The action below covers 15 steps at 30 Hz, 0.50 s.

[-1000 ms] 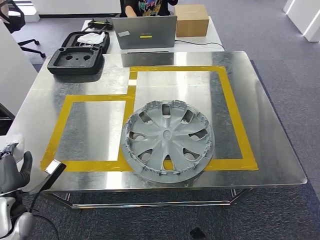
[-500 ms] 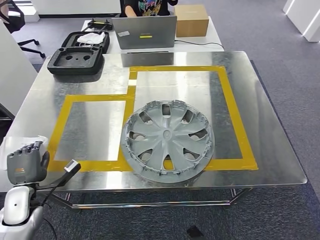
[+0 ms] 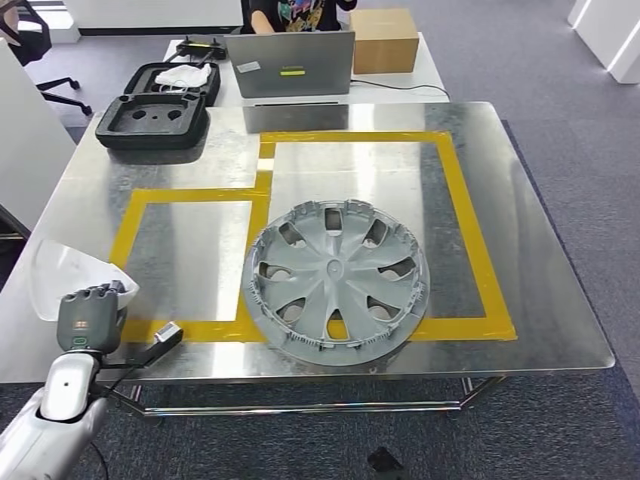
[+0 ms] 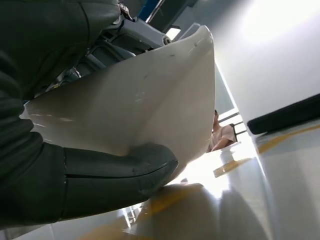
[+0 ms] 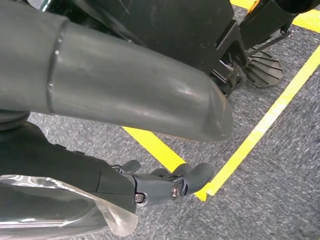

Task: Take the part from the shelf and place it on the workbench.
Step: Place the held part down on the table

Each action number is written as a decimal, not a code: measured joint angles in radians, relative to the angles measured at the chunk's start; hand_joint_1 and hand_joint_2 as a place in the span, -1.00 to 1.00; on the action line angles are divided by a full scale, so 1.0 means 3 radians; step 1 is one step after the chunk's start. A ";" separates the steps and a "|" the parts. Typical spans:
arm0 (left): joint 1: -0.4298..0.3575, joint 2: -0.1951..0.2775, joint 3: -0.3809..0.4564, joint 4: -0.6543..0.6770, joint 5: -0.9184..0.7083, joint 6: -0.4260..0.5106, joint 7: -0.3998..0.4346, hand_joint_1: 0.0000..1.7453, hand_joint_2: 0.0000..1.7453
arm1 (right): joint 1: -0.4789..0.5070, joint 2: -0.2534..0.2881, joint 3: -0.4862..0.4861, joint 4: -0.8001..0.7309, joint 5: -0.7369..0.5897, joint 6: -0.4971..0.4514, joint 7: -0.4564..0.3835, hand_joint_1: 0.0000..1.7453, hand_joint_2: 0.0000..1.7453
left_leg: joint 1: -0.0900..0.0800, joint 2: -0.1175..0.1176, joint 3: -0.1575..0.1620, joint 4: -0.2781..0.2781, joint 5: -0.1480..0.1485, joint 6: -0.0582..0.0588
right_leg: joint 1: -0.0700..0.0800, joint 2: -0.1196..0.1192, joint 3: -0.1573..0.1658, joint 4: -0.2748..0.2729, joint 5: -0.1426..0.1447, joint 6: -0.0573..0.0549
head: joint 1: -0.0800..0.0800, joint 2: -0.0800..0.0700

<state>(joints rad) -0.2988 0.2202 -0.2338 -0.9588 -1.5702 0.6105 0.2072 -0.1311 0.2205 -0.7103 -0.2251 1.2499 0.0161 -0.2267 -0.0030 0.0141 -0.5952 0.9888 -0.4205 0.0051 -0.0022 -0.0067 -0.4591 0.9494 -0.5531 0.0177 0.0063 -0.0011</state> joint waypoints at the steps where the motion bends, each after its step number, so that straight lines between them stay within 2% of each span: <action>1: -0.0081 -0.0016 -0.0072 0.0115 0.0000 0.0003 0.0011 1.00 1.00 | -0.0009 0.0000 0.0019 0.0000 0.0002 0.0009 0.0005 -1.00 -1.00 | 0.0000 0.0000 0.0000 0.0000 0.0000 0.0000 | 0.0000 0.0000 0.0000 0.0000 0.0001 0.0001 | 0.0000 0.0000; 6: -0.0514 -0.0192 -0.0454 0.0607 0.0000 -0.0042 0.0045 1.00 1.00 | -0.0054 0.0005 0.0118 0.0000 -0.0010 0.0051 0.0046 -1.00 -1.00 | 0.0000 -0.0003 -0.0006 0.0003 0.0003 0.0004 | -0.0001 -0.0005 -0.0001 0.0000 0.0004 0.0005 | 0.0000 0.0000; 15: -0.0932 -0.0590 -0.0892 0.0993 0.0000 -0.0129 0.0046 1.00 1.00 | -0.0091 0.0022 0.0242 0.0000 -0.0032 0.0077 0.0091 -1.00 -1.00 | -0.0001 -0.0002 -0.0019 0.0011 0.0004 0.0006 | -0.0002 -0.0001 0.0001 0.0001 0.0010 0.0016 | 0.0001 0.0000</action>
<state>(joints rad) -0.5785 0.0433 -0.5014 -0.6607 -1.5702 0.5717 0.2212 -0.1586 0.2270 -0.6377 -0.2251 1.2404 0.0393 -0.1995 -0.0034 0.0134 -0.6009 0.9921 -0.4194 0.0069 -0.0026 -0.0070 -0.4588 0.9497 -0.5500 0.0225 0.0065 -0.0011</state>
